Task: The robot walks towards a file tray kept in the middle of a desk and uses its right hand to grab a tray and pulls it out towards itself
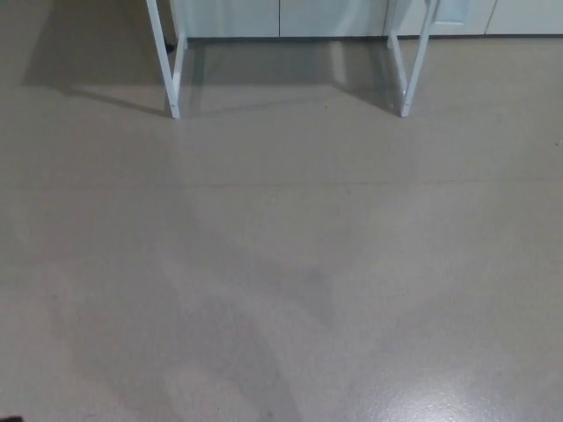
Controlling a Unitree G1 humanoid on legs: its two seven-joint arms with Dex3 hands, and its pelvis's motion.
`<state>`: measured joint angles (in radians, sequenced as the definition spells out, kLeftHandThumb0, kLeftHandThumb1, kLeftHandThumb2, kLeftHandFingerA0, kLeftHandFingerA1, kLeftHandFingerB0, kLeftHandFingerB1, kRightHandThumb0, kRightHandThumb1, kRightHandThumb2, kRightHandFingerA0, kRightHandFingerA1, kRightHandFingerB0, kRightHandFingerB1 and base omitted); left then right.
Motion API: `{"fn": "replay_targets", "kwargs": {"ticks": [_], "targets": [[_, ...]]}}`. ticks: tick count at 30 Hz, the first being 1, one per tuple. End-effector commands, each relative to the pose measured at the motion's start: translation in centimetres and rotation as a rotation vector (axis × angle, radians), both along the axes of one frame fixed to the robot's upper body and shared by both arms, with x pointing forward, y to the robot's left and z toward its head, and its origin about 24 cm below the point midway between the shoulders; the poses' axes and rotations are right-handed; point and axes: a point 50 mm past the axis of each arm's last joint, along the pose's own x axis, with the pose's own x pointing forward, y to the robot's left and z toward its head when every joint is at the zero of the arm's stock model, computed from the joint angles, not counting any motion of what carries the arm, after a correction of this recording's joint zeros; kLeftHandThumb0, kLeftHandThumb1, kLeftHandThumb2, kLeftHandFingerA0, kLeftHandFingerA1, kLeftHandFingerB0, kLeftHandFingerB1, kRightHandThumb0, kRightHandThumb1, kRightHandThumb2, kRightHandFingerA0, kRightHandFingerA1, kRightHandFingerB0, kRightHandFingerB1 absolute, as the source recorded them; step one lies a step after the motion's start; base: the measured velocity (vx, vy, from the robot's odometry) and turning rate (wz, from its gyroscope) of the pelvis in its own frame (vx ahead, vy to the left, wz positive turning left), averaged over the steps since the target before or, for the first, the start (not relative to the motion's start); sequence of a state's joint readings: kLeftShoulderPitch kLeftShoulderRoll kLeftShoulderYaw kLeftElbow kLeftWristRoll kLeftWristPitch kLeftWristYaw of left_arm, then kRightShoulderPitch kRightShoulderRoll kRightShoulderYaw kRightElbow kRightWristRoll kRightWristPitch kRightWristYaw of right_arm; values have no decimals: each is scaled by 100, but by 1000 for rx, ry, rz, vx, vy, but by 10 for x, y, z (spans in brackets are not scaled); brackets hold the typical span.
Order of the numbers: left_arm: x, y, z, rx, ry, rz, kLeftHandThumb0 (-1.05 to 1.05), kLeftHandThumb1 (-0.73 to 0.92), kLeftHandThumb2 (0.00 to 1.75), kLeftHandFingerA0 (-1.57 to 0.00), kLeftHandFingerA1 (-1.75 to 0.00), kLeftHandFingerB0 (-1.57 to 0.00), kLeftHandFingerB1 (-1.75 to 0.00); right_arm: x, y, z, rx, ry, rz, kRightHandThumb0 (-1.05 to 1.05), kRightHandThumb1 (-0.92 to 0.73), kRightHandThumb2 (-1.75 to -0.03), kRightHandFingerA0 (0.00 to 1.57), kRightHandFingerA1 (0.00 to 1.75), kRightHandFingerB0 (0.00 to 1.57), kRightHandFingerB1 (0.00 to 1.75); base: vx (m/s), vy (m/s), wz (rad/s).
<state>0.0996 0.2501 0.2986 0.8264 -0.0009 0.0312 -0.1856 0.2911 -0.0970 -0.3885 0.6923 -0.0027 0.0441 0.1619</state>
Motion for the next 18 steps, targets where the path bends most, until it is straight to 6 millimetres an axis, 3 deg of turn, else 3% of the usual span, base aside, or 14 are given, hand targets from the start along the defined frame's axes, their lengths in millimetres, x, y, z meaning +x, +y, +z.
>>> {"fn": "replay_targets", "kwargs": {"ticks": [1,3,5,7,8,10,11,12,13,14,15,16,17,18], "targets": [[4,25,25,-133,-204,96,-24,34,91,-24,-89,-12,-63,-2,-4,16,114,-264,-189,-18,-55,-56,52,54,34,41,0,0,0],[3,25,25,-121,-195,77,-26,36,94,-24,-90,-12,-62,-2,-3,18,114,-274,-173,-20,-55,-56,52,53,33,40,0,0,0],[6,24,26,-127,-201,91,-23,30,98,-35,-72,-11,-57,-1,-3,19,122,-286,-168,-21,-55,-56,55,56,33,40,0,0,0],[5,24,27,-123,-202,82,-23,29,98,-38,-73,-11,-57,-2,-3,18,123,-284,-157,-19,-55,-56,51,51,33,40,0,0,0],[6,23,27,-125,-200,77,-24,36,93,-28,-90,-10,-63,-3,-4,17,128,-281,-165,-18,-55,-56,54,52,34,40,0,0,0],[7,22,27,-139,-205,71,-24,37,94,-26,-90,-10,-63,-3,-3,18,125,-286,-173,-18,-56,-56,54,55,35,41,0,0,0],[7,21,27,-146,-209,65,-23,33,101,-40,-76,-14,-59,-5,-3,18,125,-282,-167,-17,-57,-56,52,54,34,40,0,0,0],[7,20,27,-133,-200,55,-26,37,94,-31,-98,-12,-66,-6,-3,18,126,-278,-173,-16,-58,-57,53,52,35,41,0,0,0],[6,20,27,-134,-199,50,-25,33,100,-42,-77,-14,-59,-8,-3,18,124,-274,-168,-16,-57,-56,53,52,35,40,0,0,0],[7,20,26,-136,-200,54,-23,33,101,-42,-77,-15,-60,-8,-2,18,126,-275,-166,-18,-57,-57,57,56,34,41,0,0,0],[7,20,26,-146,-201,64,-24,35,96,-33,-103,-13,-67,-8,-2,17,125,-272,-164,-18,-57,-57,56,54,35,41,0,0,0],[8,20,26,-145,-200,70,-25,33,96,-36,-103,-16,-68,-8,-2,17,125,-272,-158,-19,-58,-57,57,53,35,41,0,0,0],[9,20,26,-140,-201,69,-23,31,99,-53,-82,-19,-61,-7,-2,16,124,-270,-152,-20,-58,-57,57,50,35,41,0,0,0],[10,20,26,-135,-201,64,-27,35,92,-41,-99,-18,-67,-7,-3,14,126,-267,-143,-20,-58,-57,53,49,34,40,0,0,0]]}}
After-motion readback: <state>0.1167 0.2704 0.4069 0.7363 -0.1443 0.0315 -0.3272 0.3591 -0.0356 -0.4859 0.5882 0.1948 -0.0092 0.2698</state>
